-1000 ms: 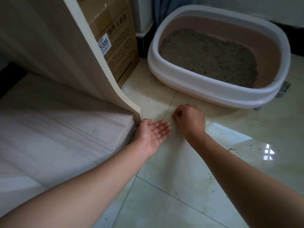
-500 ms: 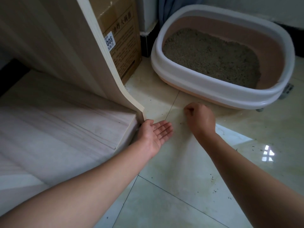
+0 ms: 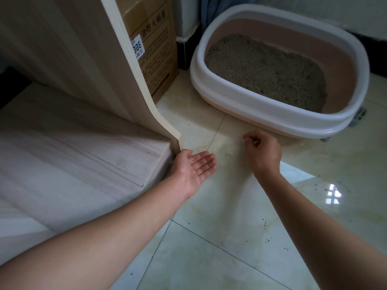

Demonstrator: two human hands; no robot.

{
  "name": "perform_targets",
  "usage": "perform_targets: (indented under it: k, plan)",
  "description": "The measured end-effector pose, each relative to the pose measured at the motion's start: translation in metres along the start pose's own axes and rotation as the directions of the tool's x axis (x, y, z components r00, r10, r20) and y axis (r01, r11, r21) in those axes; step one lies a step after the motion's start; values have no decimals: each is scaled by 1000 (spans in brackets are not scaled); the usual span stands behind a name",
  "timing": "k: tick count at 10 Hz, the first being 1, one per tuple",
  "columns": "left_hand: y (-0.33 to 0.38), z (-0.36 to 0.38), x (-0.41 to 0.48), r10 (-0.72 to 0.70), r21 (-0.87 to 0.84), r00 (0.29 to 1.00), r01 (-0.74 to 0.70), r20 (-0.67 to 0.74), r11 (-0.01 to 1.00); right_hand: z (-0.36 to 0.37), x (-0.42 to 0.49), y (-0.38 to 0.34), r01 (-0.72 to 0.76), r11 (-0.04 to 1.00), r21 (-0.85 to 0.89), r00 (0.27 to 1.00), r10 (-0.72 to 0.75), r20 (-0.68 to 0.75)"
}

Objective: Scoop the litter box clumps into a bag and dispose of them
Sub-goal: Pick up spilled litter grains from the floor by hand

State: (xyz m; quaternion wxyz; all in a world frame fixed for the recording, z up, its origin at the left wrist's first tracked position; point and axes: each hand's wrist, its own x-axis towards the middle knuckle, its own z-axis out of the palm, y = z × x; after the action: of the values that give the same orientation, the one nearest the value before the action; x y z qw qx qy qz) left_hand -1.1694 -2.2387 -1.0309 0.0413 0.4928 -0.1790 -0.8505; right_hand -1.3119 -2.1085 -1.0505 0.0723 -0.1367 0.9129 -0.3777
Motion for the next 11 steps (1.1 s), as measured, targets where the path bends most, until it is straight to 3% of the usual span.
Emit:
perform_targets:
  k: [3, 5, 11]
  plan:
    - [-1, 1, 0, 3, 1, 1000, -3, -1, 1000, -2, 3, 2, 18, 1000, -1, 1000, -18, 23]
    - [0, 1, 0, -1, -1, 1000, 1, -6, 1000, 0, 6, 15, 89, 971, -222, 994, -72, 83]
    - [0, 1, -1, -2, 11, 1000, 2, -8, 1000, 6, 12, 13, 386, 755, -531, 923, -327, 205]
